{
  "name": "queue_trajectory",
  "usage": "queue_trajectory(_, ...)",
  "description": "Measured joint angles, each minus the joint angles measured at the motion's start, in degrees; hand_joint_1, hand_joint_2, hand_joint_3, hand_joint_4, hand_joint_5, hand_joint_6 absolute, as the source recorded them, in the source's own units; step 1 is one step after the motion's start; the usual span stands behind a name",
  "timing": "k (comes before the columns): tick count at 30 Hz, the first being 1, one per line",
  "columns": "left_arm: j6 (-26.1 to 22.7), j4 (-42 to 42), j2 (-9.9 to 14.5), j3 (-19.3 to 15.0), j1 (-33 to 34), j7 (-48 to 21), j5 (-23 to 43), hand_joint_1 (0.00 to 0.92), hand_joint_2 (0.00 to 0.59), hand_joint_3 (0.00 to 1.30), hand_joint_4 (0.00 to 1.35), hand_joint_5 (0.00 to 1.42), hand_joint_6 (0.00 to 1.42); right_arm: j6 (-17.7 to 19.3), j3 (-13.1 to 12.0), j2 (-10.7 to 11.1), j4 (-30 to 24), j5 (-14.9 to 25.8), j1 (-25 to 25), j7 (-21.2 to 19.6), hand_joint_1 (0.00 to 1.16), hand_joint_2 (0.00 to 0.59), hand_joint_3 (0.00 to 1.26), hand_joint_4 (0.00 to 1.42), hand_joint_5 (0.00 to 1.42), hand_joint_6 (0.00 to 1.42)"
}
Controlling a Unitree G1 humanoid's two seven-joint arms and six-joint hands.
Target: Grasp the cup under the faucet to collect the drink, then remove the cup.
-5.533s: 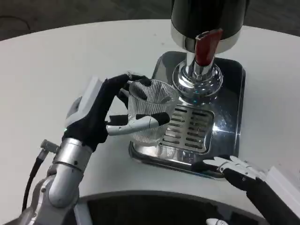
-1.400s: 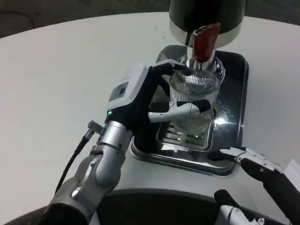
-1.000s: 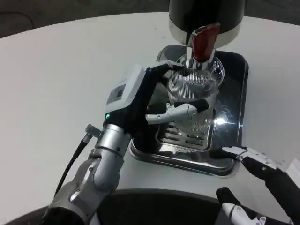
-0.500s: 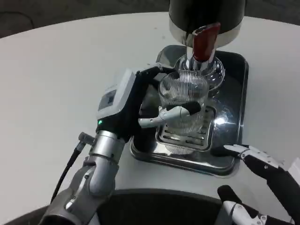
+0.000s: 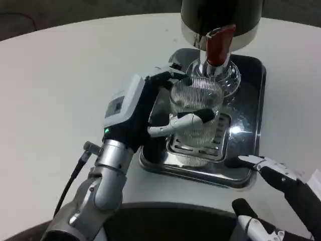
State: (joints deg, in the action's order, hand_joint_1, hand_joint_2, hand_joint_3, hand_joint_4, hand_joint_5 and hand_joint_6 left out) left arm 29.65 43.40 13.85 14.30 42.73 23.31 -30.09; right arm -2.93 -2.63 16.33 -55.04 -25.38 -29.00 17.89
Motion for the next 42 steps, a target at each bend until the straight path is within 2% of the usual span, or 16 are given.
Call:
queue_trajectory(4,0.00,0.00,-0.01,0.26,0.05,-1.05,0.01,0.291,0.017,0.29,0.14,0.37,0.36,0.00,-0.04,-0.01,0.16,0.02,0.04,0.00,0.57,0.483,0.27,0.17,0.11,0.05)
queue_trajectory(17,0.00,0.01,0.02,0.29,0.05,-1.27,-0.01,0.265,0.001,0.06,0.09,0.33,0.34,0.00,-0.15,-0.04,0.55,0.64,0.42,-0.29,0.57,0.483,0.28,0.18,0.12,0.05)
queue_trajectory(19,0.00,0.01,0.04,0.30,0.05,-1.27,-0.02,0.238,0.000,0.01,0.05,0.30,0.31,0.00,-0.15,-0.04,0.56,0.68,0.44,-0.31,0.57,0.483,0.28,0.18,0.12,0.05)
queue_trajectory(24,0.00,0.02,0.20,0.40,0.05,-1.63,-0.04,0.207,0.000,0.00,0.00,0.24,0.25,0.00,-0.13,-0.04,0.61,0.69,0.59,-0.35,0.57,0.485,0.28,0.18,0.12,0.05)
queue_trajectory(31,-0.05,0.03,0.33,0.68,0.07,-3.84,-0.01,0.178,0.000,0.00,0.00,0.15,0.17,0.00,-0.08,-0.04,0.62,0.69,0.65,-0.35,0.58,0.489,0.28,0.18,0.13,0.05)
queue_trajectory(36,-0.46,0.03,0.52,0.63,0.35,-7.63,0.60,0.129,0.000,0.00,0.00,0.00,0.02,0.00,-0.06,-0.04,0.62,0.72,0.75,-0.35,0.58,0.490,0.29,0.18,0.13,0.06)
queue_trajectory(42,-0.54,-0.53,0.76,0.09,0.44,-10.46,1.35,0.116,0.000,0.00,0.00,0.00,0.00,0.00,0.04,-0.04,0.63,0.76,0.80,-0.35,0.59,0.490,0.29,0.18,0.13,0.06)
